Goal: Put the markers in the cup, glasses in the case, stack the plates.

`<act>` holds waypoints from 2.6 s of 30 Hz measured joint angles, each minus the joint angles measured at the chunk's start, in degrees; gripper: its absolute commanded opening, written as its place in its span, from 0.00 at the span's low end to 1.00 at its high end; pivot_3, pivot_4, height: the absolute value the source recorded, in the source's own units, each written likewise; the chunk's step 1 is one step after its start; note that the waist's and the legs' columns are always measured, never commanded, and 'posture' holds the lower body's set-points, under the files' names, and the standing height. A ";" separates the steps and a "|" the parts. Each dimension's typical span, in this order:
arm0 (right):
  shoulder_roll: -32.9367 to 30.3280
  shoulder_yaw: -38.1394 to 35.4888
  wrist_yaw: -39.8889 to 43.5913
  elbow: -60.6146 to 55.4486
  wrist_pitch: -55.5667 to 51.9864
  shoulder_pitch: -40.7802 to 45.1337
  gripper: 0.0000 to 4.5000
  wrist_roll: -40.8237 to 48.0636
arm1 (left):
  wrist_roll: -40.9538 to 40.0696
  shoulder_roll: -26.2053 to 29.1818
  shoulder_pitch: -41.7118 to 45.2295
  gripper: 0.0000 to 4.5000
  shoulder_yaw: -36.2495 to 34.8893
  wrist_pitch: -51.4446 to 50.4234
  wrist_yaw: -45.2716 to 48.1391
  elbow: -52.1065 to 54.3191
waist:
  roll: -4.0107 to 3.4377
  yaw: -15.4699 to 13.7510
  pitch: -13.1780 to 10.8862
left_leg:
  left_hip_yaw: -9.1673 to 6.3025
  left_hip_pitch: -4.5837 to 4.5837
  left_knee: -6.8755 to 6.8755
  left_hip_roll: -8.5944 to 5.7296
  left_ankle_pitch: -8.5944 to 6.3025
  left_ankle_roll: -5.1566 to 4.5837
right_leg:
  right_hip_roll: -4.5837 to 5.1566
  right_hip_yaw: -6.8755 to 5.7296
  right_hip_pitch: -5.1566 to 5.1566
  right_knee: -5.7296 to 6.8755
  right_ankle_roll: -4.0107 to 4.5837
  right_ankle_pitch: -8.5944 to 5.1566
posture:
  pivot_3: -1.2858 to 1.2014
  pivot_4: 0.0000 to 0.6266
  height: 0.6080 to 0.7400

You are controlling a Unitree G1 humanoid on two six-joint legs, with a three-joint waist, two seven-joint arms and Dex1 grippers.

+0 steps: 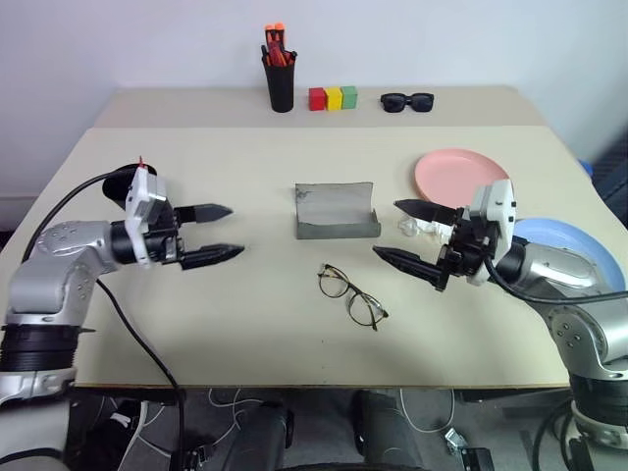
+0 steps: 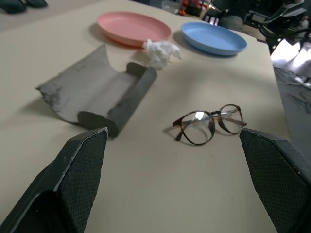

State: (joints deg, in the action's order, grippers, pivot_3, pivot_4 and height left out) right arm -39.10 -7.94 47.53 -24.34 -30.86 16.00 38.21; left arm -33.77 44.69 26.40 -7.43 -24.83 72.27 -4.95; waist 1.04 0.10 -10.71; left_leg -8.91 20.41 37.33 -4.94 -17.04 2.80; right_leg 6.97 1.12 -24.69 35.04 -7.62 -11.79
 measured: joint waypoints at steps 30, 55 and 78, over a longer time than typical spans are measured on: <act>0.01 -2.04 -0.61 1.46 3.56 -2.77 1.00 -0.72 | 30.70 -28.66 31.31 0.06 21.28 21.96 -5.26 -47.90 | 0.08 -0.61 -0.02 | 0.05 0.01 0.10 -0.08 -0.02 -0.04 | 0.00 0.01 0.07 -0.08 -0.14 0.07 | 0.52 0.24 1.00; 0.13 -1.85 0.66 1.72 3.83 -2.33 1.00 -0.35 | 25.67 -6.75 26.40 0.06 30.90 37.16 20.05 -42.57 | 0.09 0.41 -0.03 | 0.00 0.06 0.07 -0.07 -0.04 -0.06 | 0.00 0.01 0.00 -0.01 -0.13 0.08 | 0.52 0.24 1.00; -3.24 5.28 -5.91 -1.94 -7.75 0.77 1.00 -3.77 | 12.05 -7.20 32.45 0.99 28.91 34.70 20.06 -46.00 | 0.09 0.93 -0.06 | 0.00 0.12 0.19 -0.07 -0.11 -0.20 | 0.00 0.01 -0.05 0.08 -0.16 0.06 | 0.52 0.24 1.00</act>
State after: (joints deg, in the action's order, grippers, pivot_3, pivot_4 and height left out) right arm -42.34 -2.67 41.61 -26.28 -38.61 16.78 34.44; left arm -21.72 37.49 58.85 21.49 9.88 92.33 -50.95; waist 1.13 1.03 -10.77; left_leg -8.91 20.54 37.52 -5.01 -17.15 2.61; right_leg 6.97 1.13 -24.74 35.13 -7.77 -11.73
